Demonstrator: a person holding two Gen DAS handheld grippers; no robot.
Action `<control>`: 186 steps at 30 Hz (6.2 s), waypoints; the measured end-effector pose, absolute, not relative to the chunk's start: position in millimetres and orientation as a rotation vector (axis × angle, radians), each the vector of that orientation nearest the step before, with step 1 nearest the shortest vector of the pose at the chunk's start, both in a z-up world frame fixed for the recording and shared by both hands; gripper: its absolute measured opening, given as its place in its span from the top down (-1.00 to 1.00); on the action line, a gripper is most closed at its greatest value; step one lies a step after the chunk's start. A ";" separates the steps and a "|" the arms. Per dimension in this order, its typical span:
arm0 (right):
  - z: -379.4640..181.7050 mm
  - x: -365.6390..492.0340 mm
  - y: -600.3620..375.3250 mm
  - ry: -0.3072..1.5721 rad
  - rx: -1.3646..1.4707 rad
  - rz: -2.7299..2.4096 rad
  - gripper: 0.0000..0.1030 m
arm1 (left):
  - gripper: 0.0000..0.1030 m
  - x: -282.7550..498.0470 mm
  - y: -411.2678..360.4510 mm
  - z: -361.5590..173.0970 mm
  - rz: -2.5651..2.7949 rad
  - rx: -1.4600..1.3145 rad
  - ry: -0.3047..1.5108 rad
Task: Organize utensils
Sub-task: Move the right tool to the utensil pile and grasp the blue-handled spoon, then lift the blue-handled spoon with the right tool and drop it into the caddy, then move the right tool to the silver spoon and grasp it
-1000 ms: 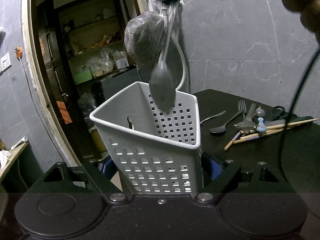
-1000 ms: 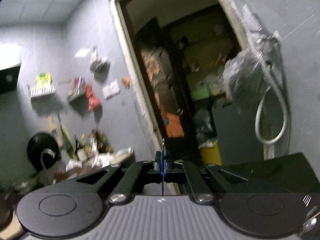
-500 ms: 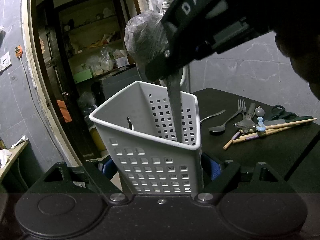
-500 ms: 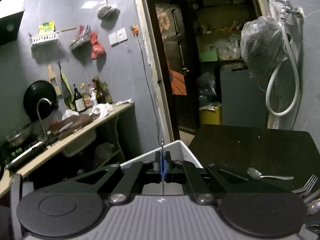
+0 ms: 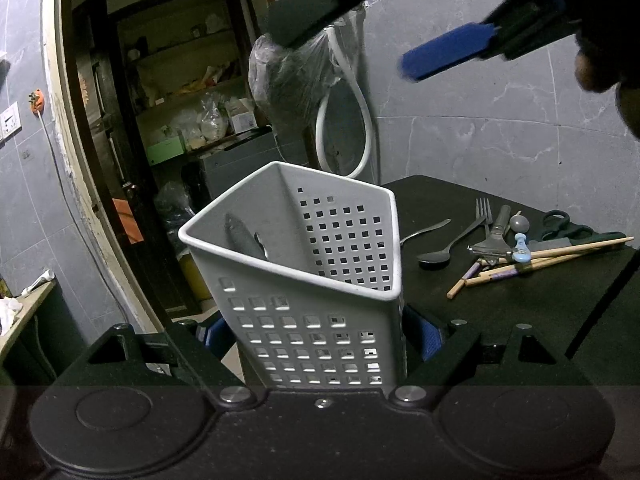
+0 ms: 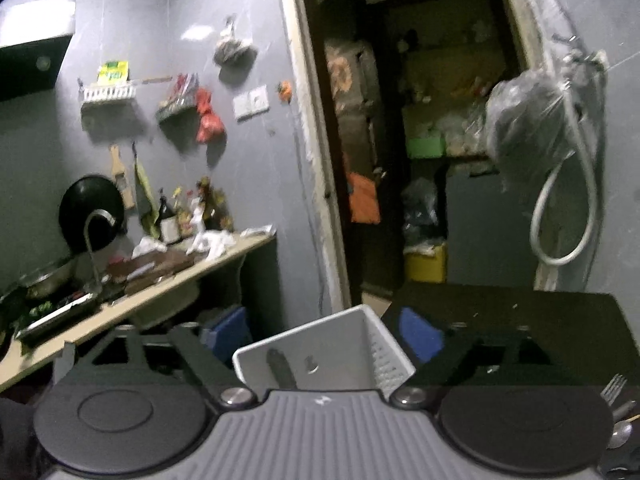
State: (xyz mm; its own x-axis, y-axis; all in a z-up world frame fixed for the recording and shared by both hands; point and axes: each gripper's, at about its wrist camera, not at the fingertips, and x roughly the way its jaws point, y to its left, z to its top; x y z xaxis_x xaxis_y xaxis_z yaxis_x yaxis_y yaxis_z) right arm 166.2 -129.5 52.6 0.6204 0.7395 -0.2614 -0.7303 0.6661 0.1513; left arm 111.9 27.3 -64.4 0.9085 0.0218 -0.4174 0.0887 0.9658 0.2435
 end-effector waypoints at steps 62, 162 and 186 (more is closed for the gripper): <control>-140.4 224.2 -182.7 0.304 -0.845 0.495 0.04 | -0.69 112.3 28.3 -62.6 -0.029 0.264 0.456; 34.3 196.7 -151.6 0.389 0.128 0.959 0.80 | -0.69 89.8 2.7 -65.6 -0.059 0.357 0.397; 53.4 204.6 -250.9 0.255 0.129 0.595 -1.00 | -0.69 95.8 6.6 -61.3 -0.031 0.328 0.426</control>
State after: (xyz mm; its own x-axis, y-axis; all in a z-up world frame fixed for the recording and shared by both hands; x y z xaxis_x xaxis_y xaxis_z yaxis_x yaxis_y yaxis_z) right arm 204.6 -250.9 53.4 0.7980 0.5687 -0.1995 -0.5369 0.8212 0.1933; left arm 95.8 6.6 -61.3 0.9108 0.0387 -0.4109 0.0979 0.9470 0.3061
